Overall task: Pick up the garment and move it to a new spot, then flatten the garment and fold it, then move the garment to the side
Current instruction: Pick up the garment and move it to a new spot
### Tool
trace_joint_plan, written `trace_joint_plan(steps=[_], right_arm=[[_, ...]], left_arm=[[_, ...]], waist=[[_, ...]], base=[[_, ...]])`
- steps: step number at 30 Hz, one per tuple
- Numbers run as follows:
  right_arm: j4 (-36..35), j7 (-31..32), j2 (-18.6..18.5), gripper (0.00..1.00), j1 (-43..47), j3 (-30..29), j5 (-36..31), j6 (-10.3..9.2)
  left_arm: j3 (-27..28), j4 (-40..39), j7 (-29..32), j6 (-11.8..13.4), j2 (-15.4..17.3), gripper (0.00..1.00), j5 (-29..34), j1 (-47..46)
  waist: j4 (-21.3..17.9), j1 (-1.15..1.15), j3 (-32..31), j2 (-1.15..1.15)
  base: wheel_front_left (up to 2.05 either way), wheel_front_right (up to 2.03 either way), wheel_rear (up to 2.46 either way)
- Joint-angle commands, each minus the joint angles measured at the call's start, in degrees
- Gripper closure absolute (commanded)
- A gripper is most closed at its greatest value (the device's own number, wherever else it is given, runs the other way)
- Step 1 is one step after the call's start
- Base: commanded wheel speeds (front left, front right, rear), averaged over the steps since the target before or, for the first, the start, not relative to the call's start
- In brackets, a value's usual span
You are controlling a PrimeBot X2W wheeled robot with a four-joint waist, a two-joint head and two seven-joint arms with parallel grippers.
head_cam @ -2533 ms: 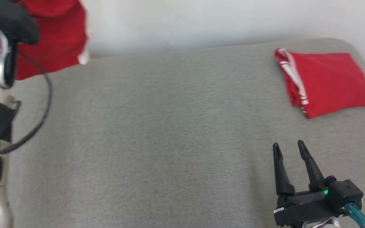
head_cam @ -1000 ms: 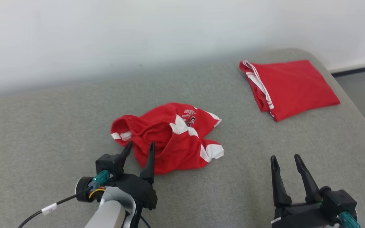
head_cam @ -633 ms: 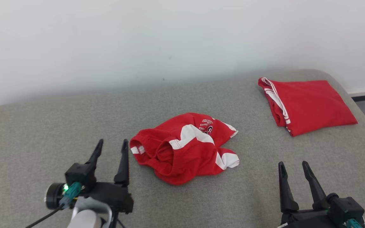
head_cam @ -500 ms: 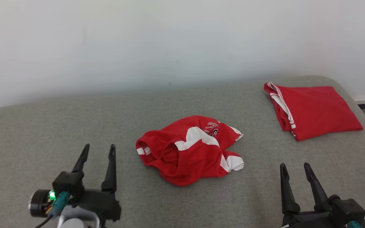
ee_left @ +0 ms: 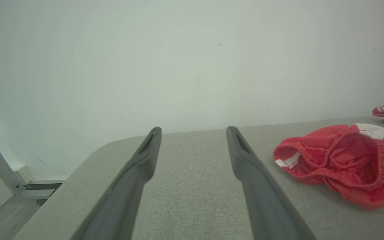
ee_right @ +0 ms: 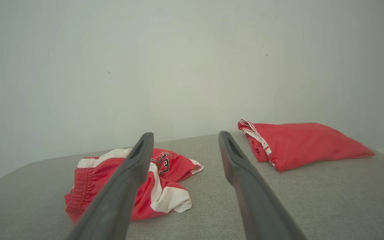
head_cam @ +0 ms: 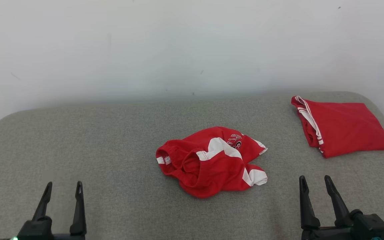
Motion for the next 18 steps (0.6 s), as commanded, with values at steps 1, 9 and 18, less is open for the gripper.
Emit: trace_joint_plan(steps=[1, 9, 18], right_arm=[[-0.1, 0.0, 0.0, 0.0, 0.7, -0.3, 0.4, -0.13], [0.2, 0.0, 0.2, 0.0, 2.0, -0.8, 0.9, -0.13], [0.7, 0.0, 0.4, 0.0, 2.6, -1.0, 1.0, -0.13]], left_arm=[[0.5, -1.0, -0.2, -0.1, 0.3, 0.0, 0.6, 1.8], [4.1, -5.9, -0.2, -1.9, -2.4, 0.0, 2.8, 7.6], [7.2, -6.1, -0.2, -5.0, -5.4, 0.0, 5.1, 10.3]], waist=[[0.3, 0.01, 0.0, 0.0], [1.1, 0.01, -0.1, 0.0], [1.0, 0.01, -0.4, 0.0]], base=[[0.0, 0.0, 0.0], [0.0, 0.0, 0.0], [0.0, 0.0, 0.0]])
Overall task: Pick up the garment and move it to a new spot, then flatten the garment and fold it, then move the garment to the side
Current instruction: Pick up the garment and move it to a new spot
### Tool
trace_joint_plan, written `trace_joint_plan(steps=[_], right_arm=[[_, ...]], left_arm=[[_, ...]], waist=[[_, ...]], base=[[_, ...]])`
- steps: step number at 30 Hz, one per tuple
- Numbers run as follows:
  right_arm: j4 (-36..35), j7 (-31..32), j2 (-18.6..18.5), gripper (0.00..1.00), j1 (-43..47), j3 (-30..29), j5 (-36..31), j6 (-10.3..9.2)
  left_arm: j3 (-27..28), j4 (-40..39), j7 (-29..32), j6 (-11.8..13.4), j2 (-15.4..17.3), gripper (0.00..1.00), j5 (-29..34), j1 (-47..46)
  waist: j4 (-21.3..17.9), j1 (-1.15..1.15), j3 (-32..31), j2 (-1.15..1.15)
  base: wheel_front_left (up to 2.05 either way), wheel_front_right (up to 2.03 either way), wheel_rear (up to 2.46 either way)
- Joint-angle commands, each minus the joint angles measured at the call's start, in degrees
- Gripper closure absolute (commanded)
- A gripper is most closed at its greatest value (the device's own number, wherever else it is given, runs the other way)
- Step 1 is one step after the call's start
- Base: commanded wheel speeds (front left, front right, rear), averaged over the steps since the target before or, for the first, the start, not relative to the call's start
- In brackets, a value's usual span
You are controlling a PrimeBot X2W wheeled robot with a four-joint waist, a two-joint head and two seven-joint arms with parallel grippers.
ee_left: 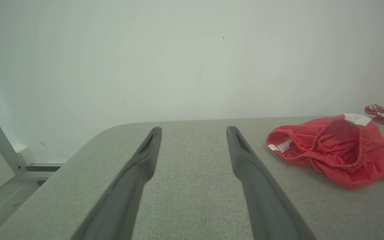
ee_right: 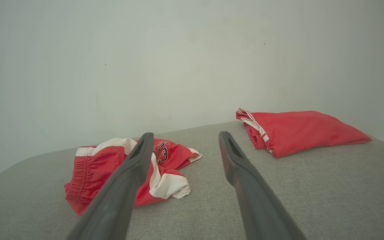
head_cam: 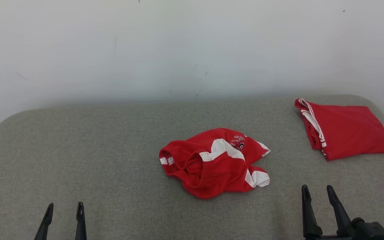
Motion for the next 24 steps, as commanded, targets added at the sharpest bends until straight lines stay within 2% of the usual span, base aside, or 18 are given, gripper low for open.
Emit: trace_joint_plan(steps=[1, 11, 24], right_arm=[[0.3, 0.0, 0.2, 0.0, 0.7, -0.2, 0.1, -0.13], [1.4, 0.0, 0.3, 0.0, 2.2, -0.7, -0.1, -0.13], [2.7, 0.0, 0.4, 0.0, 2.7, 0.3, -0.4, -0.13]], left_arm=[[0.8, 0.1, -0.2, -0.6, -0.6, 0.0, 0.8, 0.9], [2.8, 0.9, -0.2, -3.0, -3.3, 0.0, 3.5, 1.6], [4.1, 2.6, -0.2, -5.4, -5.2, 0.0, 6.4, 1.3]], waist=[[0.0, 0.0, -0.1, 0.0], [0.3, 0.0, -0.2, 0.0], [0.4, 0.0, 0.1, 0.0]], base=[[0.0, 0.0, 0.0], [0.0, 0.0, 0.0], [0.0, 0.0, 0.0]])
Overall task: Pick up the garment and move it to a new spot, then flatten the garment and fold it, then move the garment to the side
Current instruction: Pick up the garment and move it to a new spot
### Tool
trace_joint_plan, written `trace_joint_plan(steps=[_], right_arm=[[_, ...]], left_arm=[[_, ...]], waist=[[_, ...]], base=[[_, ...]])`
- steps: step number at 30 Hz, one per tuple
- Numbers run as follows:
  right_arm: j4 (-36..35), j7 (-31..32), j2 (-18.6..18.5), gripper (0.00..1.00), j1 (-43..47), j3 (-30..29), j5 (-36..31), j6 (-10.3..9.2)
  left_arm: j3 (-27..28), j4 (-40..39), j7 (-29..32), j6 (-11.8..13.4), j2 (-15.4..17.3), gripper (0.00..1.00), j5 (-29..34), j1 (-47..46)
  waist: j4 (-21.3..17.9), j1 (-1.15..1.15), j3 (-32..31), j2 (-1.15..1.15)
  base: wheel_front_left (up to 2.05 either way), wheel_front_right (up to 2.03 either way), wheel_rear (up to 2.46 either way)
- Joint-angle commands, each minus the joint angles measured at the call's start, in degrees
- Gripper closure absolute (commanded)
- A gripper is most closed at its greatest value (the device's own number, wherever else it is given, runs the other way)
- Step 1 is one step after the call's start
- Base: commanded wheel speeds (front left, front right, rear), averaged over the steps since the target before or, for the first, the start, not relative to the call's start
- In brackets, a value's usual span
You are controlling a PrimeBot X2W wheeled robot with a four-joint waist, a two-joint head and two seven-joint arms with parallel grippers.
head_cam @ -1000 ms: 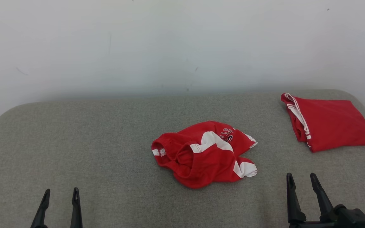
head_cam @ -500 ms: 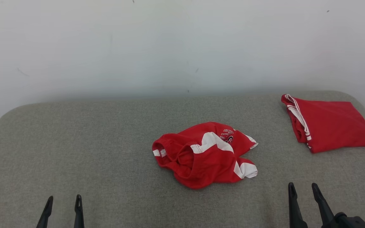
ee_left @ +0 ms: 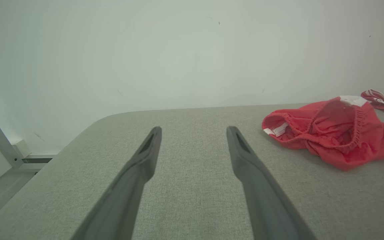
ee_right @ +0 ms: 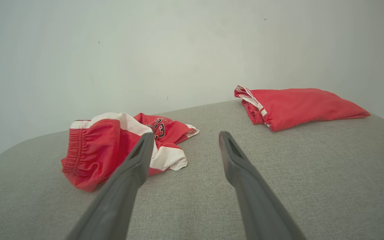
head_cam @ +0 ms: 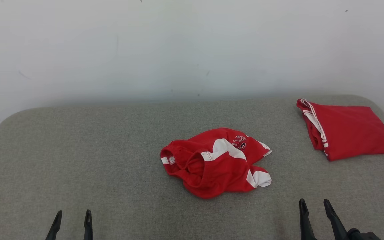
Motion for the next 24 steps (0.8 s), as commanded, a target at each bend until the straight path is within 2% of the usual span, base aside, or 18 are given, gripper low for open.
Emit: trace_joint_plan(steps=[1, 24], right_arm=[[0.1, 0.0, 0.2, 0.0, 0.3, 0.1, -0.3, -0.13], [0.6, 0.0, 0.2, 0.0, 0.2, 0.4, 0.0, -0.13]], left_arm=[[0.3, 0.2, -0.2, -0.2, -0.3, 0.0, 0.6, 0.0], [2.3, 1.5, -0.2, -2.0, -1.8, 0.0, 2.5, -0.6]], waist=[[0.0, 0.0, 0.0, 0.0], [0.4, 0.0, 0.4, 0.0]], base=[[0.0, 0.0, 0.0], [0.0, 0.0, 0.0]])
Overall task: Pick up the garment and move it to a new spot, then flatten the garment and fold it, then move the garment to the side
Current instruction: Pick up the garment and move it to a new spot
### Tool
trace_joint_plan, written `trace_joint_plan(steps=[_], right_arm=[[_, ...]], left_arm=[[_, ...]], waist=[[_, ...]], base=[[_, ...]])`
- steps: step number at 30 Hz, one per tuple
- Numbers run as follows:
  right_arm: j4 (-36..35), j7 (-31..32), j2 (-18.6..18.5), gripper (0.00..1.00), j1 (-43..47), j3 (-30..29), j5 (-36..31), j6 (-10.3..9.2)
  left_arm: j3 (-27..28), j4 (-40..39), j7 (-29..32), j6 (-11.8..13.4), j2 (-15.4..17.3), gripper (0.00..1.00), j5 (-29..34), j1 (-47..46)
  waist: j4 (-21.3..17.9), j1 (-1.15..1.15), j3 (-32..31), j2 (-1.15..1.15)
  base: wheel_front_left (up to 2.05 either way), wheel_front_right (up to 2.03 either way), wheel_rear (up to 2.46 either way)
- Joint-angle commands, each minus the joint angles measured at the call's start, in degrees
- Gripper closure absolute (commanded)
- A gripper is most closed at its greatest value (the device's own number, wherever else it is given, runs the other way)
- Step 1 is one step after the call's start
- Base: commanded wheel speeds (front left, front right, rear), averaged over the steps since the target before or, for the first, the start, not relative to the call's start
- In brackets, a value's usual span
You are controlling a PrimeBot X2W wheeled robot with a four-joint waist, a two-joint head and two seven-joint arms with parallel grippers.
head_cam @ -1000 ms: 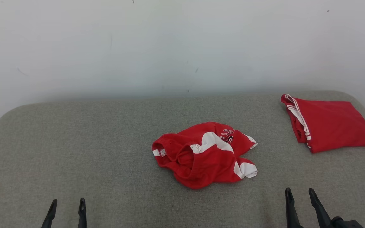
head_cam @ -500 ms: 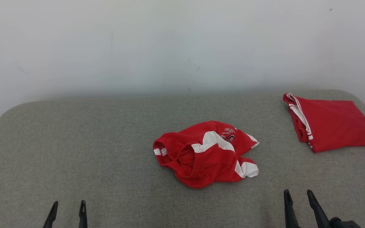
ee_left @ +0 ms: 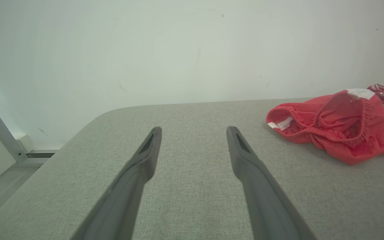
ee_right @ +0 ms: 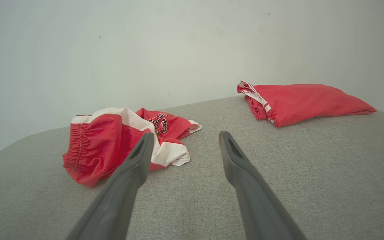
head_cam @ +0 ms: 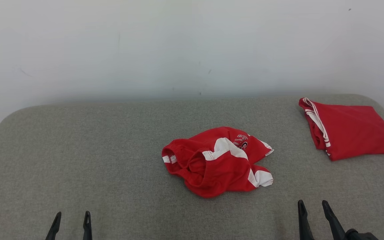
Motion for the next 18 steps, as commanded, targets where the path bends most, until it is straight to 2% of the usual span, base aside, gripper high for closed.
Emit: trace_joint_plan(steps=[1, 18], right_arm=[[0.0, 0.0, 0.2, 0.0, 0.3, 0.1, 0.1, -0.13], [0.3, 0.0, 0.2, 0.0, 0.4, 0.2, 0.1, -0.13]], left_arm=[[0.1, 0.1, -0.2, -0.3, -0.2, 0.0, 0.5, -0.4], [1.0, 0.5, -0.2, -0.9, -0.8, 0.0, 1.2, -0.3]], waist=[[0.0, 0.0, 0.0, 0.0], [0.1, 0.0, -0.3, 0.0]], base=[[0.0, 0.0, 0.0], [0.0, 0.0, 0.0]])
